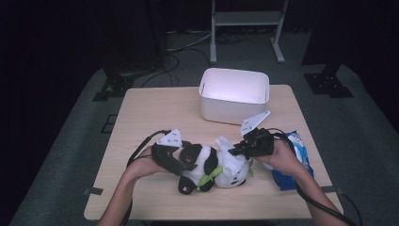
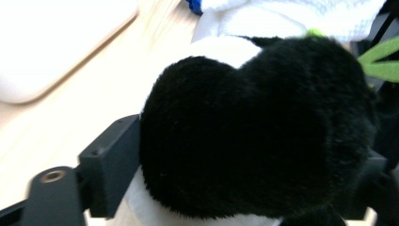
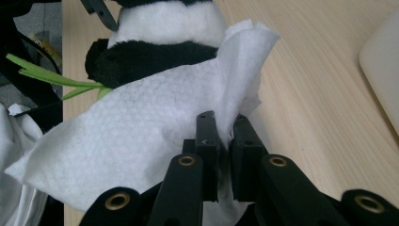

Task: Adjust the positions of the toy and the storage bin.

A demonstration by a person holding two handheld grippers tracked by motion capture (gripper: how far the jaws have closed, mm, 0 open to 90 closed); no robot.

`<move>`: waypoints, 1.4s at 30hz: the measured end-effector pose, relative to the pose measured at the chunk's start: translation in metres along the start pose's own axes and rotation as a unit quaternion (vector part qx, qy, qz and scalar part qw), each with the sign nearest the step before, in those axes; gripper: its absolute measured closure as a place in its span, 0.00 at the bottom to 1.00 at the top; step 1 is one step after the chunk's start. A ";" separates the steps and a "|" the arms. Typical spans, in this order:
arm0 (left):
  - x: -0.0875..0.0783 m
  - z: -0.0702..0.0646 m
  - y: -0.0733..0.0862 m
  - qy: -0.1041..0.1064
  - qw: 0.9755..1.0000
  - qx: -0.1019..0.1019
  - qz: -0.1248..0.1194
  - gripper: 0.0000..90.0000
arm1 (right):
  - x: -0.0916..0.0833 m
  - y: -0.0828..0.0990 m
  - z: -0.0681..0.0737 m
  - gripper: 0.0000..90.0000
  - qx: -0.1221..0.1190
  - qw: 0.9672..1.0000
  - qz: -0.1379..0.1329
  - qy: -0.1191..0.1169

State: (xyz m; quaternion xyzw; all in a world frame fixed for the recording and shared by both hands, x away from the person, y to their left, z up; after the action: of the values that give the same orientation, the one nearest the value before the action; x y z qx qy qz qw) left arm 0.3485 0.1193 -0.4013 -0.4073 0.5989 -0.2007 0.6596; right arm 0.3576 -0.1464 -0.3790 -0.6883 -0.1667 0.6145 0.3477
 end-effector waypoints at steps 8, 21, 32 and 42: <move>0.003 -0.002 0.004 0.012 1.000 0.004 0.007 0.21 | -0.003 0.002 0.007 0.92 -0.007 1.000 0.001 -0.010; 0.001 -0.003 0.007 0.008 1.000 0.019 0.010 0.27 | -0.021 0.034 -0.002 0.92 0.021 0.999 0.024 0.004; 0.000 -0.006 0.008 0.008 0.999 0.042 0.011 0.28 | -0.022 0.025 -0.002 0.92 0.018 1.000 0.014 0.000; 0.000 -0.008 0.007 0.004 0.999 0.044 0.013 0.28 | -0.003 -0.014 0.006 0.92 -0.015 1.000 0.009 -0.014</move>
State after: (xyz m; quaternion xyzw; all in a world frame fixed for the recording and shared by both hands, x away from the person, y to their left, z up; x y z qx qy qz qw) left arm 0.3391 0.1209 -0.4062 -0.3688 0.5973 -0.2199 0.6774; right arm 0.3544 -0.1371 -0.3667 -0.6863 -0.1748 0.6246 0.3290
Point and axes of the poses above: each handheld gripper's, and its own axes: x roughly forward along the jaws, y roughly out of its underside, z roughly to its left, the point moved 3 cm from there along x, roughly forward along the jaws, and after that the axes turned 4 degrees about -x, right-handed, at the moved point
